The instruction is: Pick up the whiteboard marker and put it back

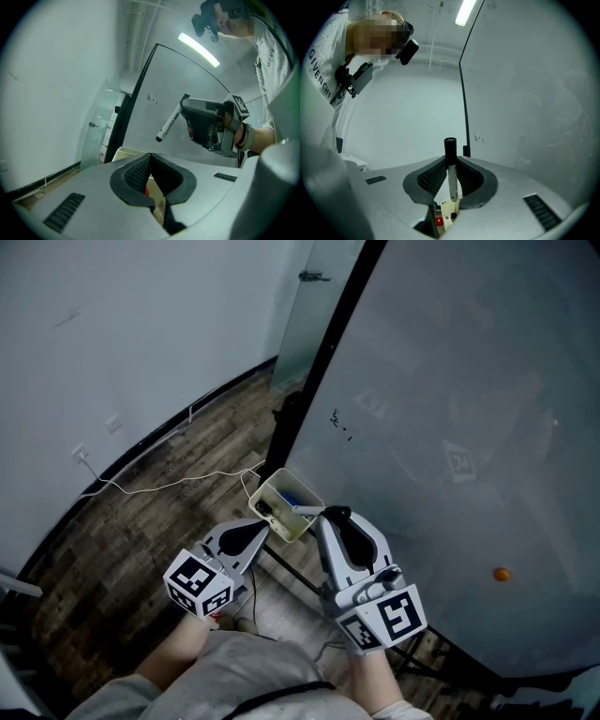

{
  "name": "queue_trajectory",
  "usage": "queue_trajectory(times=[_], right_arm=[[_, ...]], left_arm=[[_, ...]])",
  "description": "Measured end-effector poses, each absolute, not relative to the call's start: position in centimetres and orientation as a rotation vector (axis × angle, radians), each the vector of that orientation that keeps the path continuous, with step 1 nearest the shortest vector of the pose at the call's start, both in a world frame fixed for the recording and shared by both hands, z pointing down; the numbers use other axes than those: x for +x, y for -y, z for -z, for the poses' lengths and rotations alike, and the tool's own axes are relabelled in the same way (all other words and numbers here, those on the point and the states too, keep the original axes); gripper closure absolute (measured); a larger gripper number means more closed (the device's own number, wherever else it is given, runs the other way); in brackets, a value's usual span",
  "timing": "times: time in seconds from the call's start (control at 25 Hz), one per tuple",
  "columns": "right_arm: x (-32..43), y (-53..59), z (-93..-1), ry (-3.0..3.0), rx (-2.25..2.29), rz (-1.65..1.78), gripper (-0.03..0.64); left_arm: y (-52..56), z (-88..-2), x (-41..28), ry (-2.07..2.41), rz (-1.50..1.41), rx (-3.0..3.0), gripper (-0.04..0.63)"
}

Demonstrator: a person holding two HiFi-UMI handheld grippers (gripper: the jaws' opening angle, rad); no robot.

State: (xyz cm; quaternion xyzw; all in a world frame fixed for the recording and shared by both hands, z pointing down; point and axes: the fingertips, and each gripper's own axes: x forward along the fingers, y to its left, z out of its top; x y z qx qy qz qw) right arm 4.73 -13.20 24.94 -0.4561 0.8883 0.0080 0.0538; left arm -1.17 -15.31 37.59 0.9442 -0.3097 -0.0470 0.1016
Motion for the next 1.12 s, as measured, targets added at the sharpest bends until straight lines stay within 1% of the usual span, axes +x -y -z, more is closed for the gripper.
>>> queue_trajectory(times=[1.12], right_arm=[[5.0, 12.4, -23.0, -2.665, -1.321, -0.021, 0.541]], left_arm=[[14.7, -37.5, -0.7, 0.914, 0.128, 2.824, 0.580]])
